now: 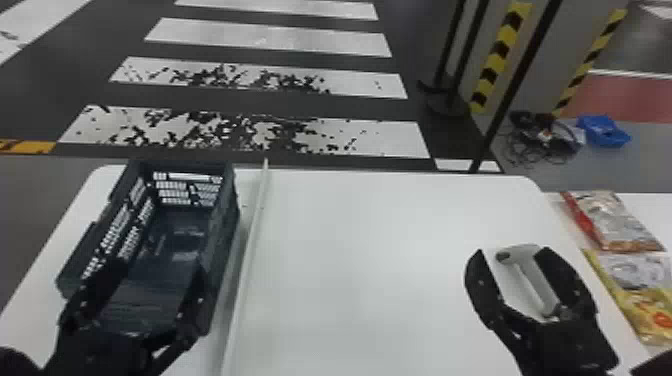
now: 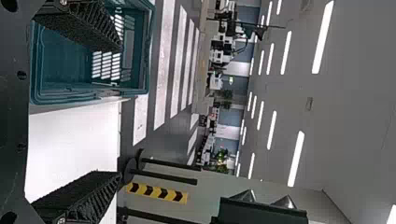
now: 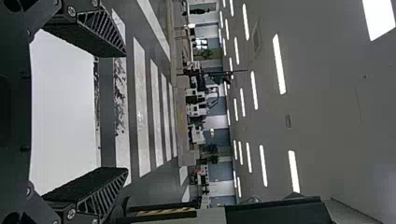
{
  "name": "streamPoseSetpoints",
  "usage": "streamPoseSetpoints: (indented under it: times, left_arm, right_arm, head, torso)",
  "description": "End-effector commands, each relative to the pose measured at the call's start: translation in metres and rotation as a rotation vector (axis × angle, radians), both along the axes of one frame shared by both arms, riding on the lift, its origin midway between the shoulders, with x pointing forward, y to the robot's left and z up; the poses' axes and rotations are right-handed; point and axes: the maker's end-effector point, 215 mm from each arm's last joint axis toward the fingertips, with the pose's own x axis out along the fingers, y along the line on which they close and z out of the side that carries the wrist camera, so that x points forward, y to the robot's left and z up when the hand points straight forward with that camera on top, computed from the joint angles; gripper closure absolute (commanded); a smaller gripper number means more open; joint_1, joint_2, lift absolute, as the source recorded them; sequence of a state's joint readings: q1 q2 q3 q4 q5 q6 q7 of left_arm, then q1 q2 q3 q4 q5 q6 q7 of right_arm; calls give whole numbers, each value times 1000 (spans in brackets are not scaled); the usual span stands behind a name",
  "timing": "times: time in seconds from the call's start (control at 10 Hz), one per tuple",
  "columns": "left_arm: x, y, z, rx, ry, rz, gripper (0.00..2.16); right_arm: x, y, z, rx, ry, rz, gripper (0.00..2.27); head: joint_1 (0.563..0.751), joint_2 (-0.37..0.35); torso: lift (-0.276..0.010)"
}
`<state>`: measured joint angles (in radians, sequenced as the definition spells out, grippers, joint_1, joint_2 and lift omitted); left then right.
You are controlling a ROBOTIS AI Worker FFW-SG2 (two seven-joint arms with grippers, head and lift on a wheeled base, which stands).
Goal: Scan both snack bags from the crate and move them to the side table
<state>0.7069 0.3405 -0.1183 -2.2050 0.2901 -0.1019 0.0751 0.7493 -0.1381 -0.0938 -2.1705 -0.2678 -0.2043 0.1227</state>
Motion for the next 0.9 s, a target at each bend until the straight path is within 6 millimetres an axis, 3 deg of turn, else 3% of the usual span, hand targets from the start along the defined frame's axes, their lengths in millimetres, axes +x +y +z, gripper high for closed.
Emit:
streamPoseSetpoints:
  times: [0.0, 0.8]
  left_arm:
    - [0, -1, -1, 0, 1, 0, 36]
    - [-2, -3, -5, 12, 8, -4, 36]
  right_arm:
    - [-2, 0, -1, 1, 3, 0, 127]
    - [-3, 6, -1, 7, 5, 9, 127]
  head:
    - [695, -106]
    - [695, -103]
  torso:
    - [-95]
    - [-95]
